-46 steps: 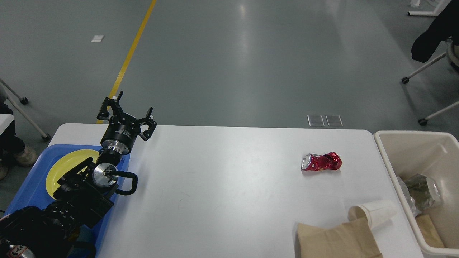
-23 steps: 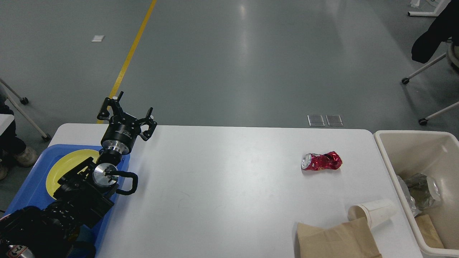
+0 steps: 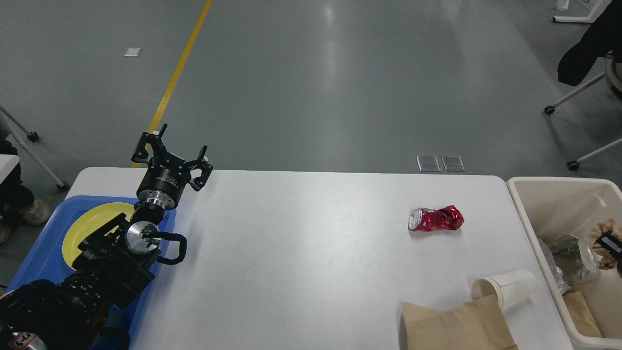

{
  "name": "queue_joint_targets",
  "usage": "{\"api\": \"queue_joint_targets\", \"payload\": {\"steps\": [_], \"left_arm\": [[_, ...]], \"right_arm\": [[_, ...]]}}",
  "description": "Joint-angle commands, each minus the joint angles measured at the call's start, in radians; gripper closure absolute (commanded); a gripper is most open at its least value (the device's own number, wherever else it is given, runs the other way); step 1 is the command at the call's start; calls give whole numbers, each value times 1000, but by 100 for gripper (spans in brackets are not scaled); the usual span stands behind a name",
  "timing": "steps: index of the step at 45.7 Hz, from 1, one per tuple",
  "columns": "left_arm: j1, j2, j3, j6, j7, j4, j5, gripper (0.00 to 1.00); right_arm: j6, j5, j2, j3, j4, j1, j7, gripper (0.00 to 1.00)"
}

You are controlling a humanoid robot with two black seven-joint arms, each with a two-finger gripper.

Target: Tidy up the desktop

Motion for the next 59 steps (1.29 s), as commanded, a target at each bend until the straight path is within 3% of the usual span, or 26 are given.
{"api": "queue_joint_targets", "payload": {"steps": [1,17,23,31,40,50,59], "left_arm": [[0,0,0,0,0,0,0,3],[0,0,0,0,0,0,0,3],[0,0,0,0,0,0,0,3],[0,0,0,0,0,0,0,3],[0,0,0,0,0,0,0,3],[0,0,0,0,0,0,0,3],[0,0,0,0,0,0,0,3]], "right_arm": [[4,0,-6,-3,1,-2,0,0],[81,-10,-30,-8,39,50,-5,0],[250,-23,-158,-14,141,127,-12,0],[526,-127,-339,-121,347,365,-18,0],[764,-342,-445,-252,511,590,-17,0],[805,-487,-555,-247,660,632,-15,0],[814,-368,-596,-226,665,613,-14,0]]}}
